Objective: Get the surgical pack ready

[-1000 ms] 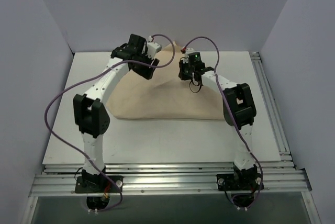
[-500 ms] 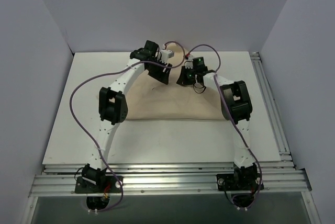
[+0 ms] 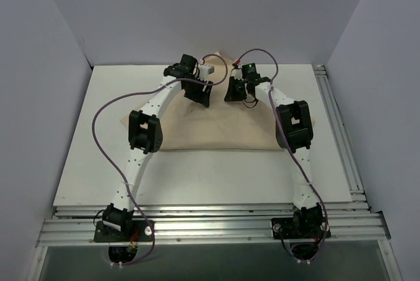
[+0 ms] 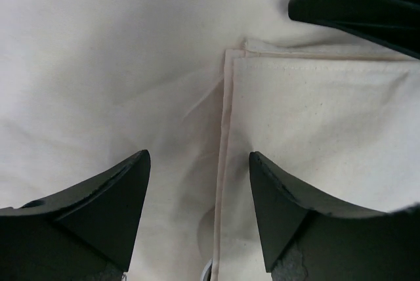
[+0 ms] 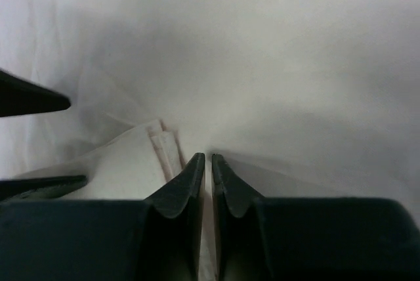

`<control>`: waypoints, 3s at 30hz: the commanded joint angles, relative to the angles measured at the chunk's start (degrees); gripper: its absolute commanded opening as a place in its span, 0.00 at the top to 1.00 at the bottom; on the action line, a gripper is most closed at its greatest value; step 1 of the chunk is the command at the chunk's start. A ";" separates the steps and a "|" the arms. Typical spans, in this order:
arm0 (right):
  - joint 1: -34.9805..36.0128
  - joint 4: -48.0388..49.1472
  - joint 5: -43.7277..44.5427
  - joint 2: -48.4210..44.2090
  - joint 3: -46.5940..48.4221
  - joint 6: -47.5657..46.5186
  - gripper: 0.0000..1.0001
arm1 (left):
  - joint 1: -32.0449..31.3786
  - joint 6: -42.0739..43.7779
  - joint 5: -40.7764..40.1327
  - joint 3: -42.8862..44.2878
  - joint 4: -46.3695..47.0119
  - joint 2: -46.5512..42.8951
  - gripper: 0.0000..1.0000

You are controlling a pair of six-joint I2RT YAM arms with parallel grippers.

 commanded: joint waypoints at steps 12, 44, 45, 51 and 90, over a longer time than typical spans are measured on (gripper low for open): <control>0.12 -20.41 36.47 -12.93 2.95 2.59 0.72 | 1.87 3.85 -10.33 0.36 -6.72 -14.91 0.27; 8.91 -8.48 39.13 -34.92 -42.24 15.16 1.00 | -5.08 -2.47 -26.24 -44.31 0.01 -27.42 0.43; 8.82 -7.95 38.78 -34.66 -42.33 15.42 1.00 | -5.08 -2.55 -26.24 -44.48 0.63 -26.89 0.43; 8.82 -5.22 36.93 -32.20 -44.17 16.74 1.00 | -5.25 -3.34 -24.22 -43.69 2.39 -23.81 0.42; 2.58 -3.28 31.74 -40.28 -53.59 21.14 1.00 | -5.52 0.78 -28.62 -60.30 8.72 -32.68 0.40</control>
